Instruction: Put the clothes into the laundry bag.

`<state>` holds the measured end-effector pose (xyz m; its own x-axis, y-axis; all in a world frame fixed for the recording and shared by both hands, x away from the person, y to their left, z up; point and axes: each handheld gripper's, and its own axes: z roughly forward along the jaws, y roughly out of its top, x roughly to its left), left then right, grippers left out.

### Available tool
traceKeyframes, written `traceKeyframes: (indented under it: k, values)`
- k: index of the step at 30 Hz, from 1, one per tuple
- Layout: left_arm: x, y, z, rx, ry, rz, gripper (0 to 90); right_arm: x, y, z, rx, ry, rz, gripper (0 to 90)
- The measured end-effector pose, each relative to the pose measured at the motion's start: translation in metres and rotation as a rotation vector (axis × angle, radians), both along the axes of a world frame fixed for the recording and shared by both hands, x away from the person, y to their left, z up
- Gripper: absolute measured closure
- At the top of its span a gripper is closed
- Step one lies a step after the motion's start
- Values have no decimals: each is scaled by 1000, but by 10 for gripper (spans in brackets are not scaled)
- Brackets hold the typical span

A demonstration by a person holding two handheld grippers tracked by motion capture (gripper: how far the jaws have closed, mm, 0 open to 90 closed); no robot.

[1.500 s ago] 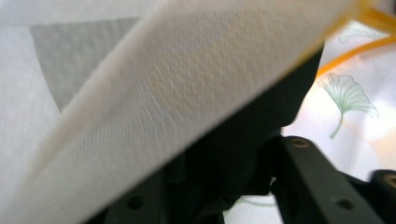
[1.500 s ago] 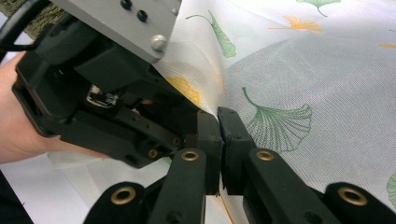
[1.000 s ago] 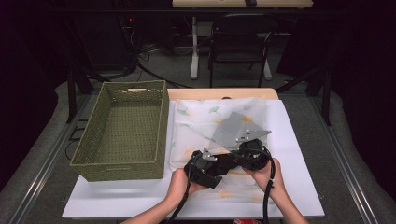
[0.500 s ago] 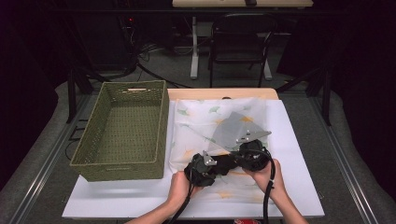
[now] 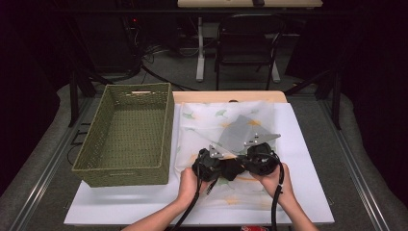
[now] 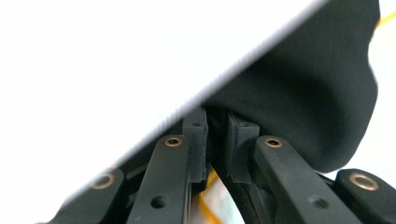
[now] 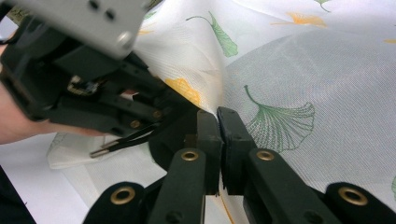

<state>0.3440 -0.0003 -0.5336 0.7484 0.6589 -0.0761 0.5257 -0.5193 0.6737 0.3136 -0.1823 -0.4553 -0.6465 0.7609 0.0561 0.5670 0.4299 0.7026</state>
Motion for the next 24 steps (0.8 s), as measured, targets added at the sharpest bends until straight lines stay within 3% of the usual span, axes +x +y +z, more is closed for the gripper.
traceKeyframes:
  k: [8,13,19,24]
  values:
    - [6,-6,-5,5,-6,12,768,0,0,0,3,-1,-1,881]
    - [0,2,-3,20,0,-11,644,0,-1,0,2,0,-2,882]
    - [-13,12,6,36,-9,-57,575,0,-2,0,0,-2,-3,883]
    - [-22,17,12,46,6,-85,433,0,-2,0,0,0,-6,884]
